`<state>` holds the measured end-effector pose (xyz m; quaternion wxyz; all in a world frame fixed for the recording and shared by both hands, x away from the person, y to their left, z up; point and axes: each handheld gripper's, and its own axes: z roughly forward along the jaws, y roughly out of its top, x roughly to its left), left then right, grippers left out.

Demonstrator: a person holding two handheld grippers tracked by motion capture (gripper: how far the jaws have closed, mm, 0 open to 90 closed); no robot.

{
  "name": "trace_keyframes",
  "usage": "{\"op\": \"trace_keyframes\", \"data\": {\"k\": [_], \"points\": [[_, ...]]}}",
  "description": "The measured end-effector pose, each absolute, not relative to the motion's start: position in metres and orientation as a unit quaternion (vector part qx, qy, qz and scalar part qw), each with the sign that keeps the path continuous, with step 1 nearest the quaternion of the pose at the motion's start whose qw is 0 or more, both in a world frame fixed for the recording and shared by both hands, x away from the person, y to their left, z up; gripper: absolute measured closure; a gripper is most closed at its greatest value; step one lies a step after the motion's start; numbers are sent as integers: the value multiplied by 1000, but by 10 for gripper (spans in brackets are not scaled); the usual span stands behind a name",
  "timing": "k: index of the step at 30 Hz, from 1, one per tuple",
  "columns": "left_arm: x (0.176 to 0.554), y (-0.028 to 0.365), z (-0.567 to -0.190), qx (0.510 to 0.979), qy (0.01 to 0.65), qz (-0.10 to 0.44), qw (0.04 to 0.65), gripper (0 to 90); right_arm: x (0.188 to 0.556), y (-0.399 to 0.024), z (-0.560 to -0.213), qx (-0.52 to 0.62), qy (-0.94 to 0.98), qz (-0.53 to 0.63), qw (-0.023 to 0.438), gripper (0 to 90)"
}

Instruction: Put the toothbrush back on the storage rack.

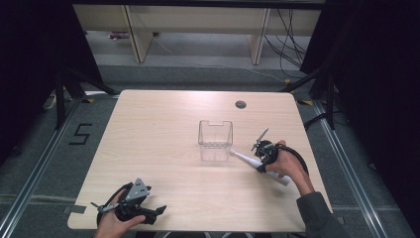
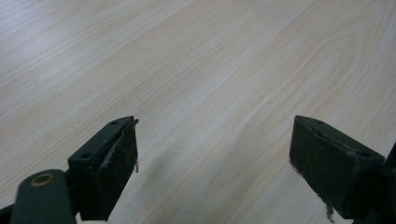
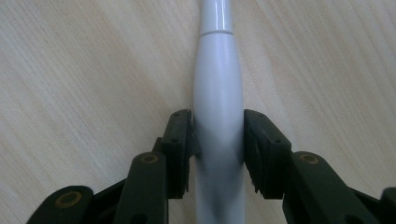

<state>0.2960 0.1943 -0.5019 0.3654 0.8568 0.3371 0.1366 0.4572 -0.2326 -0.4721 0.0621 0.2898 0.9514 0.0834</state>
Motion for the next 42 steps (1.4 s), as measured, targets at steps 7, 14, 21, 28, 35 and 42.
{"op": "trace_keyframes", "data": {"k": [7,14,21,28,35,42], "points": [[296,195,-502,858,336,137,365,147,461,-228,-471,299,951,60,49,656],[296,194,-502,857,336,136,366,147,465,-223,-471,304,951,35,37,659],[296,194,-502,857,336,136,367,147,472,-223,-472,312,949,29,14,660],[295,195,-501,859,331,133,366,147,477,-224,-473,303,953,17,16,663],[295,195,-501,858,332,133,368,147,473,-224,-470,320,947,27,16,665],[295,194,-501,855,337,136,370,147,472,-239,-460,315,946,57,42,667]]}}
